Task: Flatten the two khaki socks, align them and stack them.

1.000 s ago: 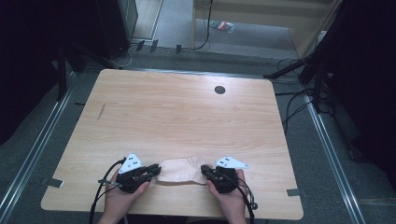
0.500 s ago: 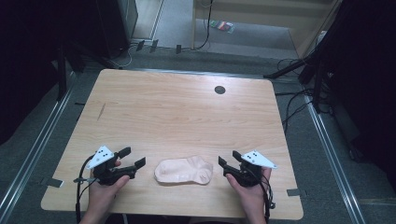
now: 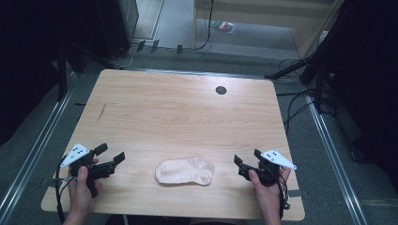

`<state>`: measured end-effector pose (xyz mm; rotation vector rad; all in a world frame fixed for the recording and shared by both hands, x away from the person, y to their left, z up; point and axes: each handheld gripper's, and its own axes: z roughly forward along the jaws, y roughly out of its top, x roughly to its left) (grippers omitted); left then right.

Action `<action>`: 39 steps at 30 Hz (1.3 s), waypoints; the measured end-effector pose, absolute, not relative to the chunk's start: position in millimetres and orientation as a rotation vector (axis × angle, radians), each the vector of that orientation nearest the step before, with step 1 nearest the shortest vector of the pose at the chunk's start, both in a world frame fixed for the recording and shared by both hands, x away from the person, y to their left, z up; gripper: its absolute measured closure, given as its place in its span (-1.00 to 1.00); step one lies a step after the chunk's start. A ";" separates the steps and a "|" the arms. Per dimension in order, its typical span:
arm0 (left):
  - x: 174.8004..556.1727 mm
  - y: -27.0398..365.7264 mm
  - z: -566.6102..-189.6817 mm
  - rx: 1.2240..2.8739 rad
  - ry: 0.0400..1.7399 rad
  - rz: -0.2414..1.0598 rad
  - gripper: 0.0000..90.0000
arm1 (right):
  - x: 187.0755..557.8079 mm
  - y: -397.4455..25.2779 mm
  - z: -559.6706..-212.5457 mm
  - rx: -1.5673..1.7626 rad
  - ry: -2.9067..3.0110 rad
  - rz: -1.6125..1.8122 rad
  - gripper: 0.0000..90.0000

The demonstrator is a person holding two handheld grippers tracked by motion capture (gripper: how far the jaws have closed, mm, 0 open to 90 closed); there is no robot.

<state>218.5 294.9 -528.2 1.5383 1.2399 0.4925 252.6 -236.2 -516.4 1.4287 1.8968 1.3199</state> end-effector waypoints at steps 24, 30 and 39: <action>202.7 357.8 -543.3 1.604 1.383 0.589 -0.71 | 238.3 -303.2 -534.5 1.546 1.823 1.191 -0.69; 197.8 366.3 -548.6 1.627 1.394 0.593 -0.72 | 232.1 -316.0 -538.7 1.564 1.818 1.172 -0.69; 190.0 376.0 -550.0 1.636 1.402 0.637 -0.71 | 219.5 -337.1 -546.6 1.582 1.813 1.163 -0.69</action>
